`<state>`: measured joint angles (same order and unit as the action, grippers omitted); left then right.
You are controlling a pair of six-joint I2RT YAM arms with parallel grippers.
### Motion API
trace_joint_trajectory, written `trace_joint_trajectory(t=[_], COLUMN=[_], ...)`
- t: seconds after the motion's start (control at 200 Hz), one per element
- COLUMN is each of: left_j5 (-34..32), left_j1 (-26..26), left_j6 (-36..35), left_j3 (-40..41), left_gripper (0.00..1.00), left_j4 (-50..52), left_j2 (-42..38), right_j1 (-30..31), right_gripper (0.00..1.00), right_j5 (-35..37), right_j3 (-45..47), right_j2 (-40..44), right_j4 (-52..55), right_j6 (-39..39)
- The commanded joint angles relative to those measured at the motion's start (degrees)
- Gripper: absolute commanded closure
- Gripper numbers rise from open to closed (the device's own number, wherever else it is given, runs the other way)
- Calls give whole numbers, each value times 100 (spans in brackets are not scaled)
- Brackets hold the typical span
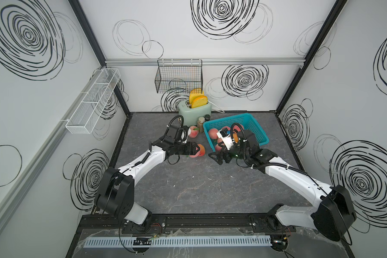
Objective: Put the peaches into the basket
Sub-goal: Pick up the peach from the center of the board.
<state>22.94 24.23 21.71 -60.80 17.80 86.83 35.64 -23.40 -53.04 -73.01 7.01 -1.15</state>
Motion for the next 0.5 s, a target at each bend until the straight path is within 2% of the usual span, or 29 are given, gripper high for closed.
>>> trace_joint_trajectory(t=[0.0,0.495], left_j5=[530,1117], left_j1=[72,394], left_j6=[180,248], left_j3=[-21,-239], left_gripper=[27,27], left_j4=[-277,-429], left_j2=[-90,-8], right_j1=[54,372], right_gripper=[3,3], right_j5=[-132,-122], right_j3=[115,30], right_j2=[95,-287], right_j4=[-194,-445], right_j6=[178,339])
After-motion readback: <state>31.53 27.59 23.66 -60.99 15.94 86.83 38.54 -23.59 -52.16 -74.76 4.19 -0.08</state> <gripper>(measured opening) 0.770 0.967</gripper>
